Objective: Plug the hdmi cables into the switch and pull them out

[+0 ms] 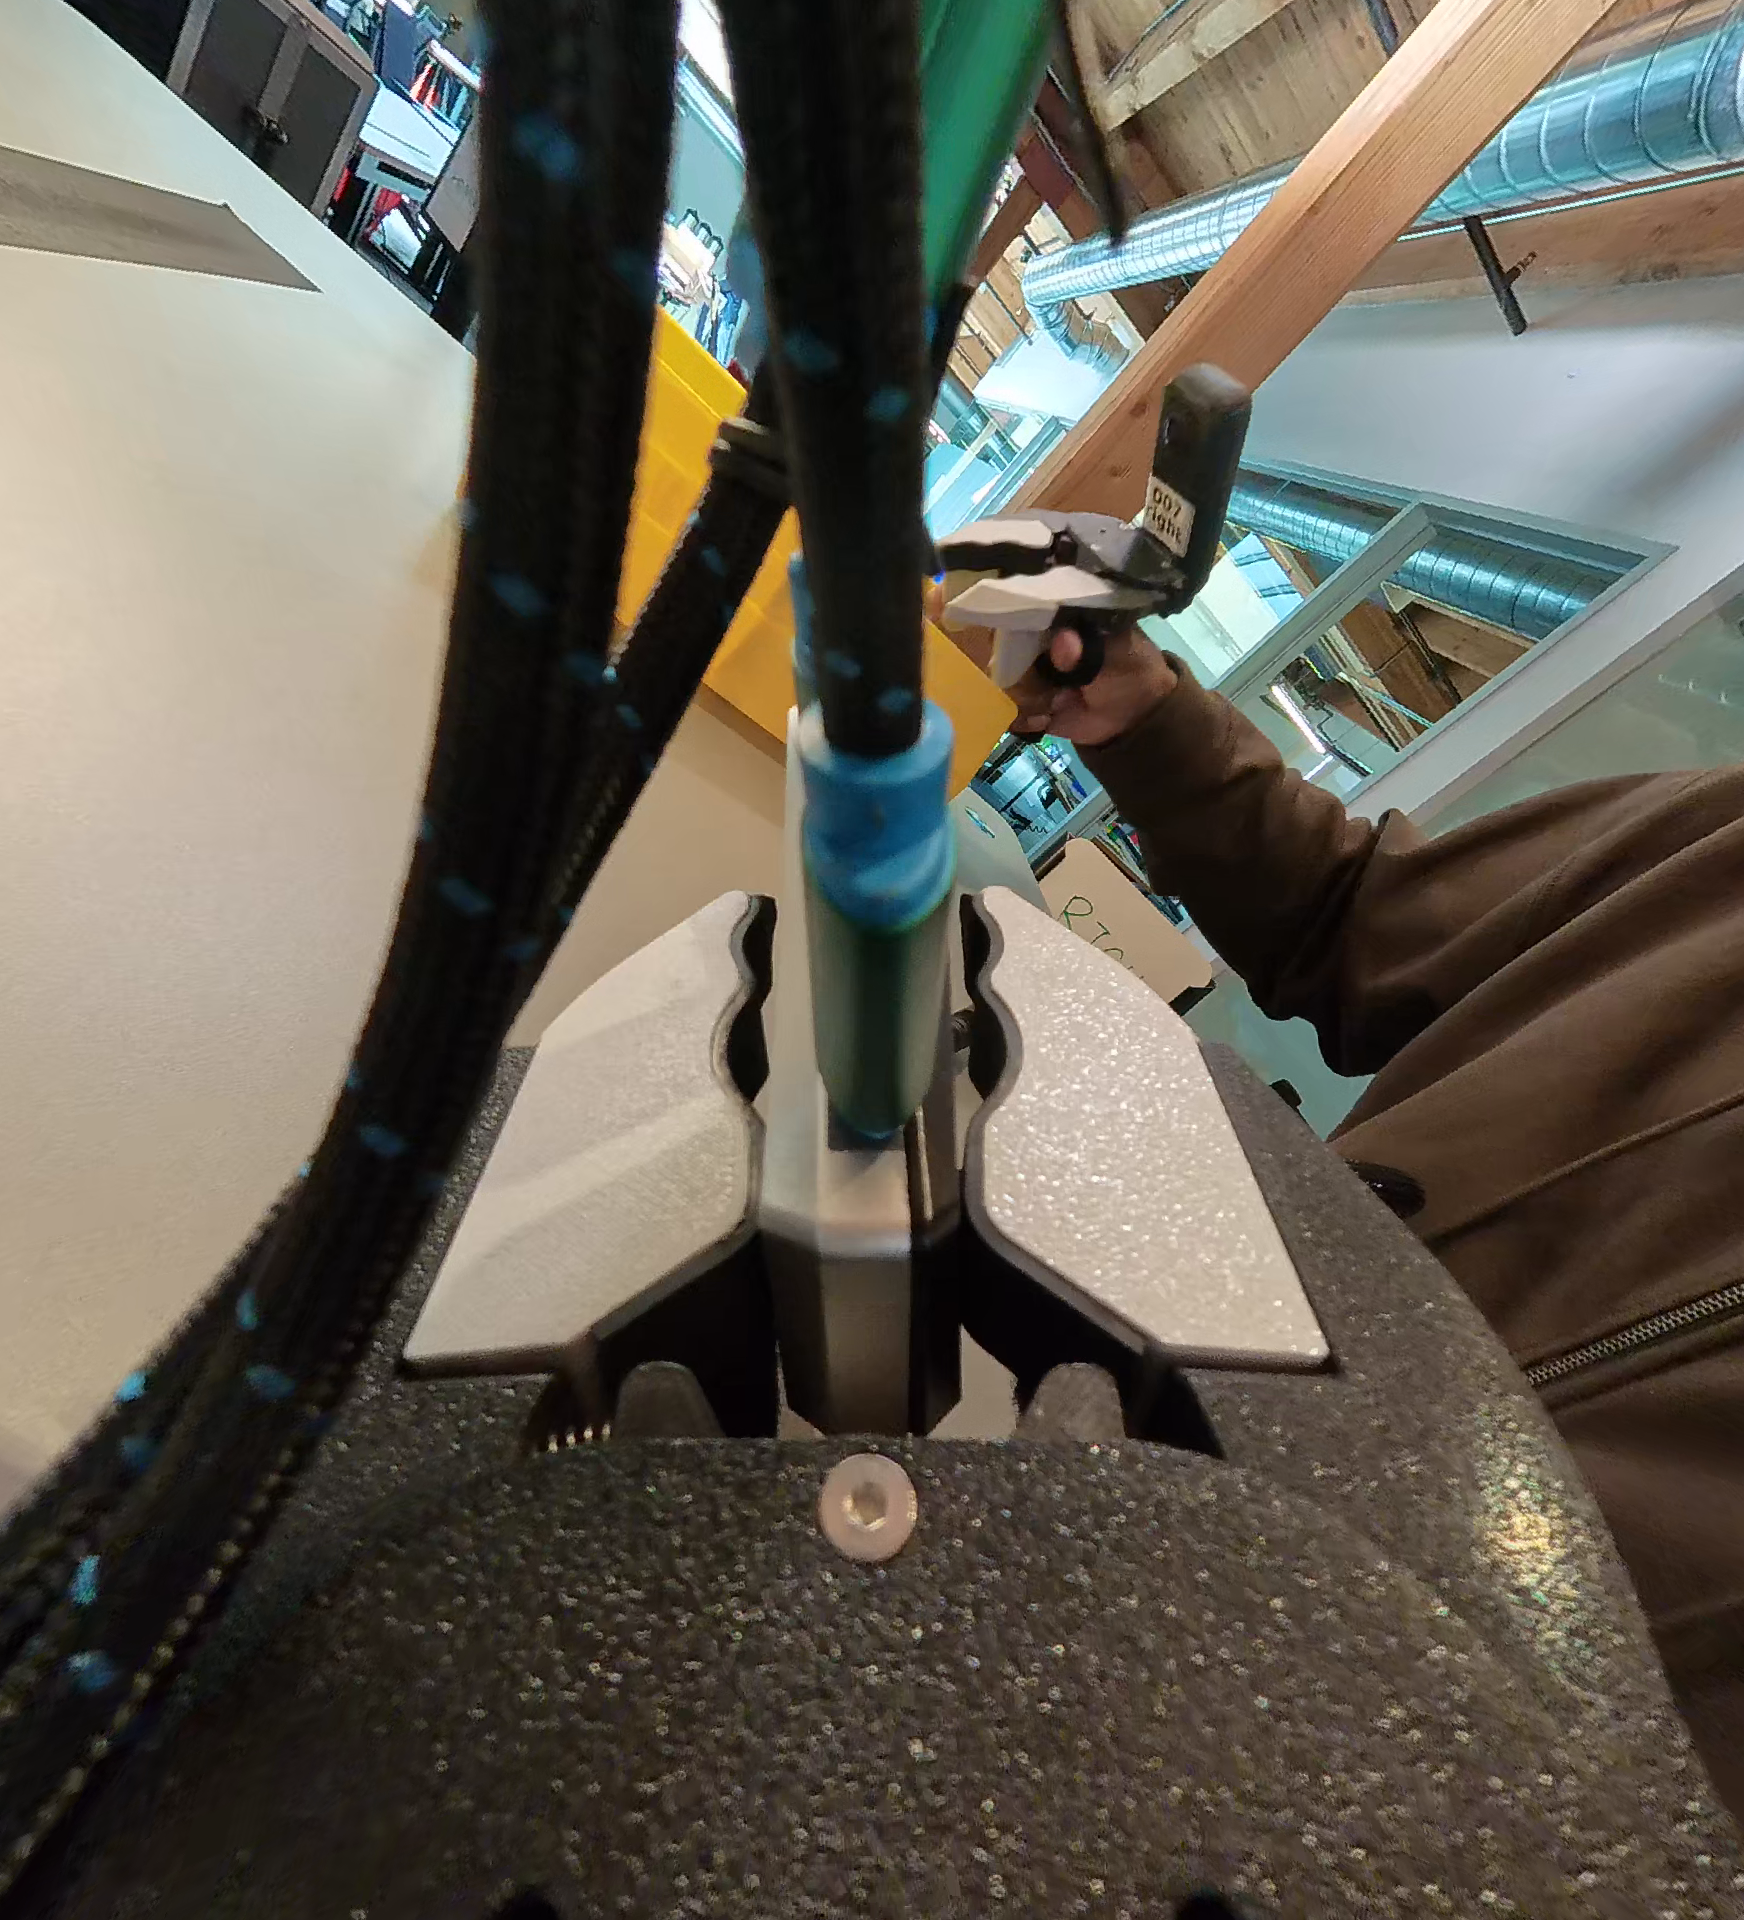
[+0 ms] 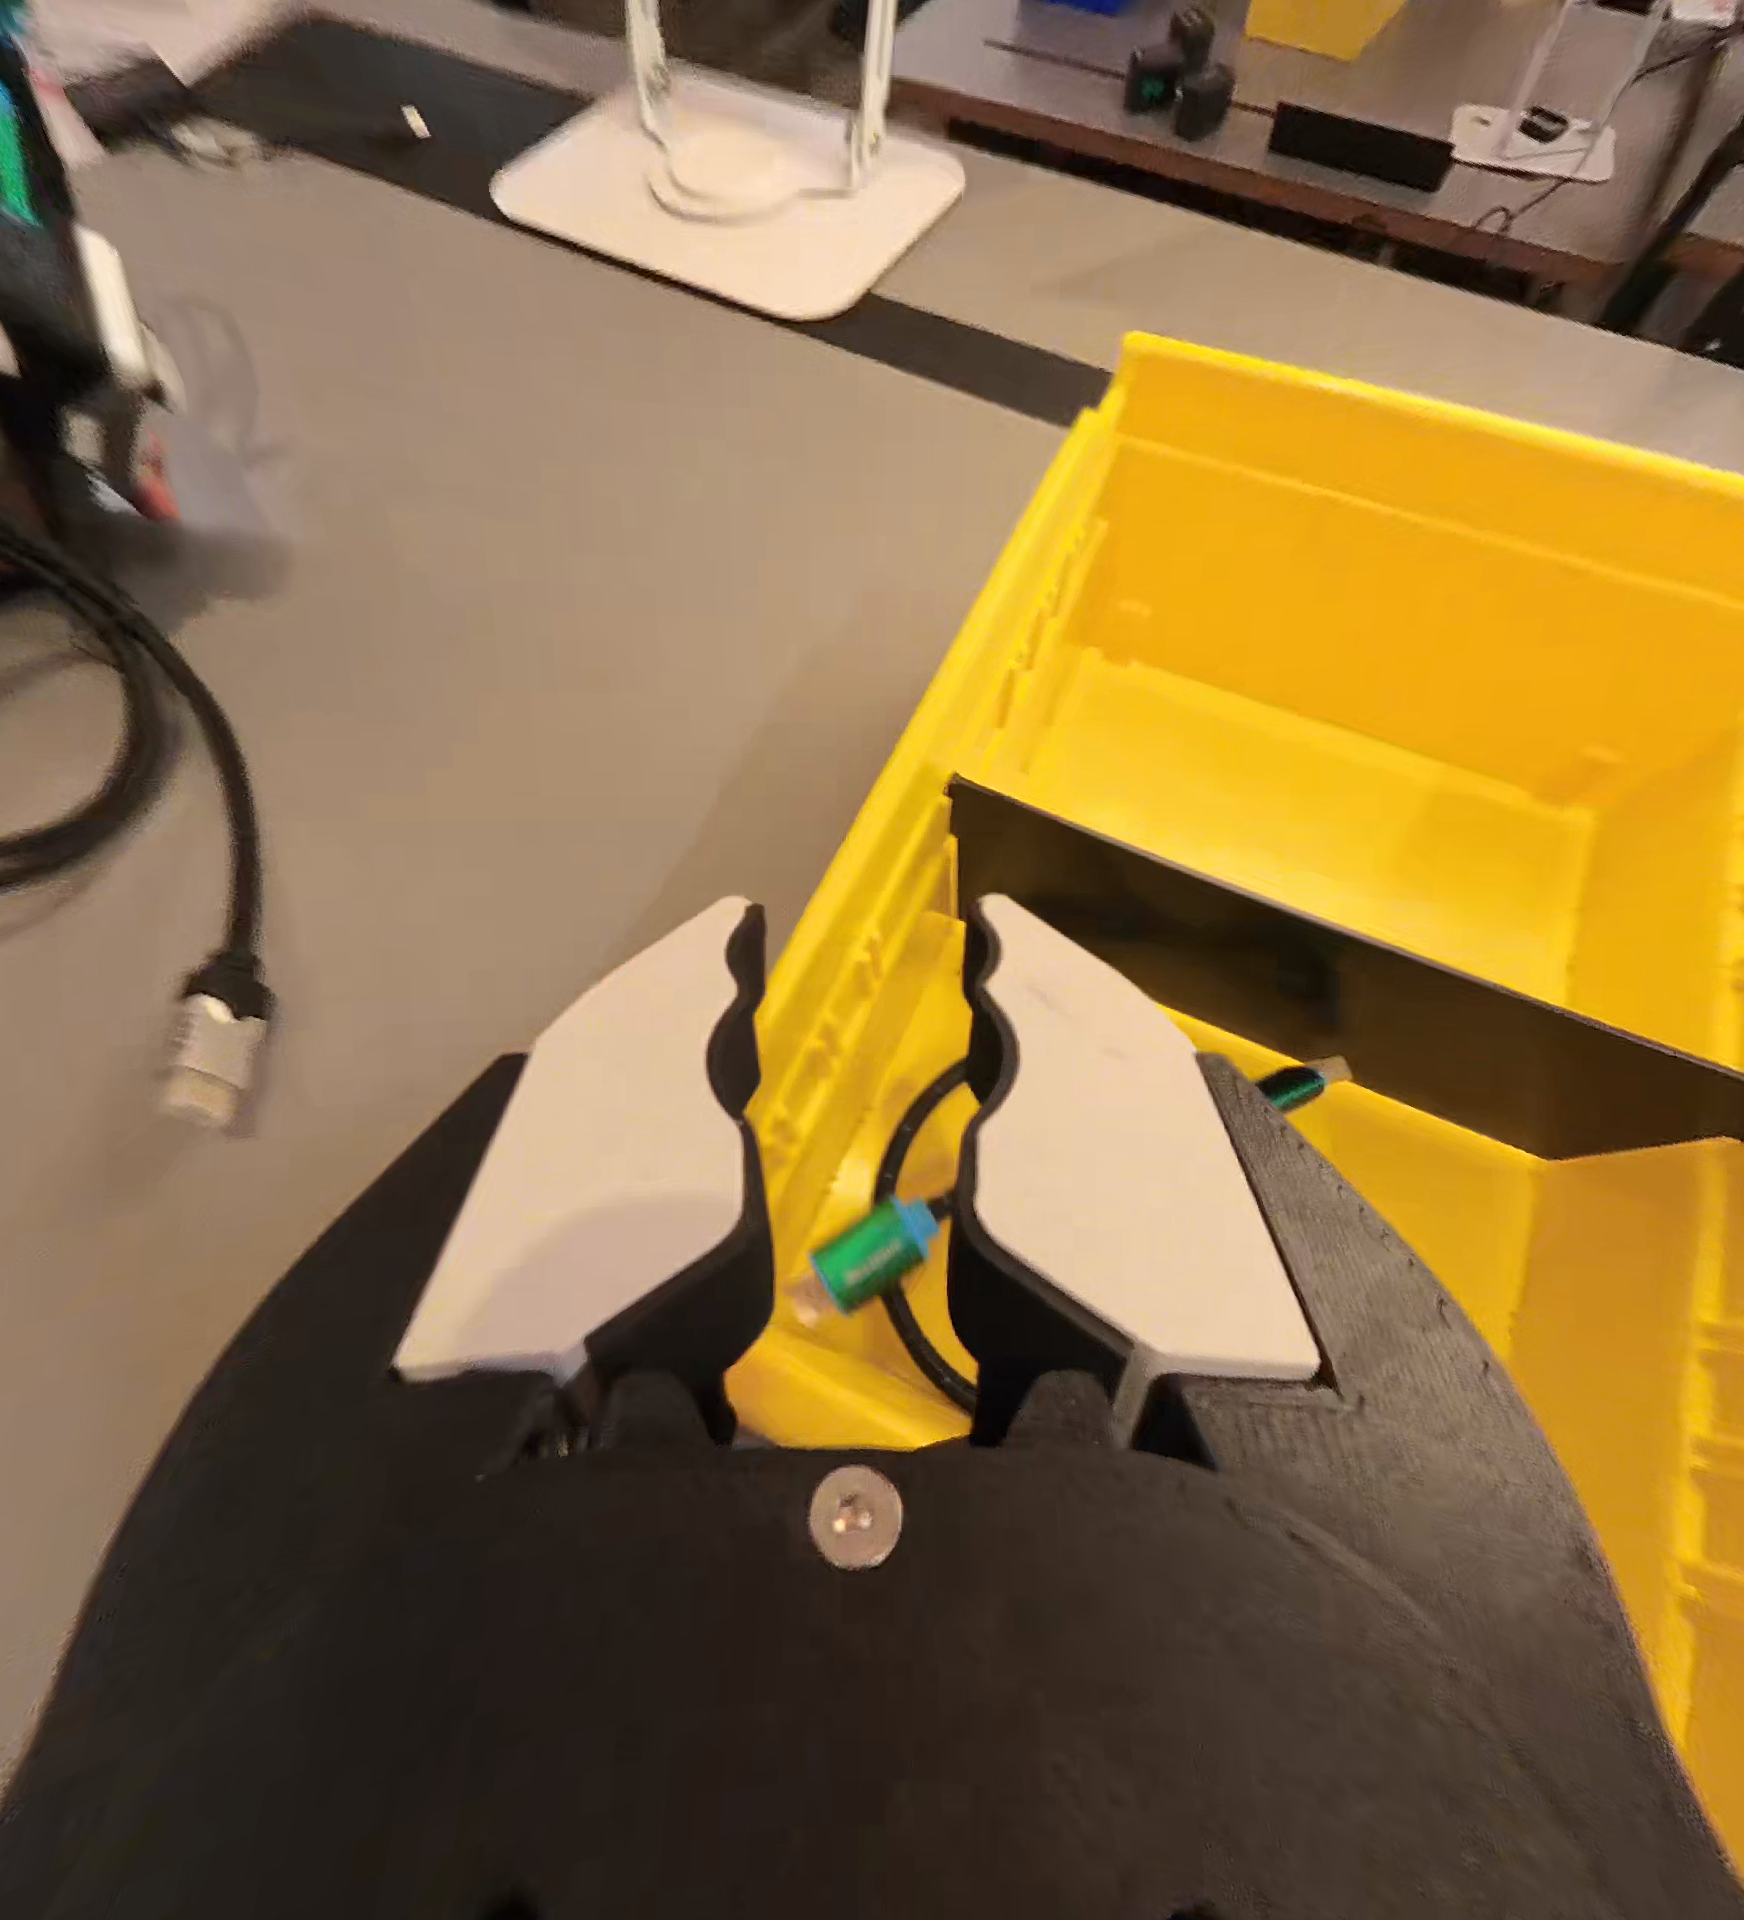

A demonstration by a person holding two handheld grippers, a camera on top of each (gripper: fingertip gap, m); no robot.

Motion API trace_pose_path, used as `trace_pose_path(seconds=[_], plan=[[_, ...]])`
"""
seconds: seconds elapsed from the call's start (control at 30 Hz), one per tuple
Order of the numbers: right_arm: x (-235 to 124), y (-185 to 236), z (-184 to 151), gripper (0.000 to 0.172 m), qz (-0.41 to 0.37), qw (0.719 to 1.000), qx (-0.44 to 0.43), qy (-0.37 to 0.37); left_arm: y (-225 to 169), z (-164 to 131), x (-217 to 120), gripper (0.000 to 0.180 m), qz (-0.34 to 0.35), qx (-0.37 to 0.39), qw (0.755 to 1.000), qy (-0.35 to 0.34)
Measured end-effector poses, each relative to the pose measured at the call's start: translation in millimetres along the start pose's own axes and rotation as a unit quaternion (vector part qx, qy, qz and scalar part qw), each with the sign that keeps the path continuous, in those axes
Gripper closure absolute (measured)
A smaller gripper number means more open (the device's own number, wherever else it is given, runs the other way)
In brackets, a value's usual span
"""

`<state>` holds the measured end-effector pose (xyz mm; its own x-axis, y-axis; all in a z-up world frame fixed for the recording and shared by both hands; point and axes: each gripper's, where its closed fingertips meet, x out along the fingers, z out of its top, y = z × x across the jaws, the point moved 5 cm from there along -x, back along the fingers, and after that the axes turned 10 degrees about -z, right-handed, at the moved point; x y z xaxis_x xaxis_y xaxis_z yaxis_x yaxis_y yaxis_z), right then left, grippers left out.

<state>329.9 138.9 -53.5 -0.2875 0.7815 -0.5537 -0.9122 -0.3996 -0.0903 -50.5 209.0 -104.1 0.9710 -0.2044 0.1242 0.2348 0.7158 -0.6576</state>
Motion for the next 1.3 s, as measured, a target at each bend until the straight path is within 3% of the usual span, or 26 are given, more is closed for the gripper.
trace_pose_path(seconds=[0.1,0.27,0.4,0.53,0.73,0.83,1.0,1.1,1.3], plan=[[-15.5,-5.0,16.7,0.124,0.024,0.999,0.037,-0.018,0.0,-0.3,0.3,0.145,0.000,0.000,1.000,0.001],[-41.9,-19.2,16.9,0.126,-0.022,1.000,-0.014,-0.002,-0.2,-0.4,0.1,0.145,0.000,0.000,1.000,0.001],[-41.0,35.7,24.3,0.134,0.006,0.997,-0.080,0.011,0.9,-0.9,1.1,0.145,0.002,-0.003,1.000,0.005],[-3.8,121.4,38.1,0.138,0.095,0.988,-0.119,0.000,-0.9,-3.4,3.5,0.145,-0.004,-0.001,1.000,0.018],[92.8,199.0,64.3,0.142,0.202,0.979,-0.008,-0.027,-5.7,-10.0,8.8,0.145,-0.015,0.005,0.999,0.049],[122.7,215.6,89.2,0.142,0.245,0.967,0.043,-0.058,-6.2,-13.3,9.3,0.145,-0.013,-0.002,0.998,0.060],[148.9,239.4,123.7,0.149,0.345,0.935,0.029,-0.080,-4.5,-16.7,11.5,0.144,-0.010,-0.015,0.997,0.077],[160.2,257.4,127.3,0.151,0.411,0.911,0.003,-0.045,-3.7,-18.4,13.3,0.144,-0.008,-0.017,0.996,0.086],[180.0,268.2,122.7,0.148,0.464,0.886,0.003,0.000,-2.1,-19.6,15.0,0.143,-0.010,-0.025,0.995,0.095]])
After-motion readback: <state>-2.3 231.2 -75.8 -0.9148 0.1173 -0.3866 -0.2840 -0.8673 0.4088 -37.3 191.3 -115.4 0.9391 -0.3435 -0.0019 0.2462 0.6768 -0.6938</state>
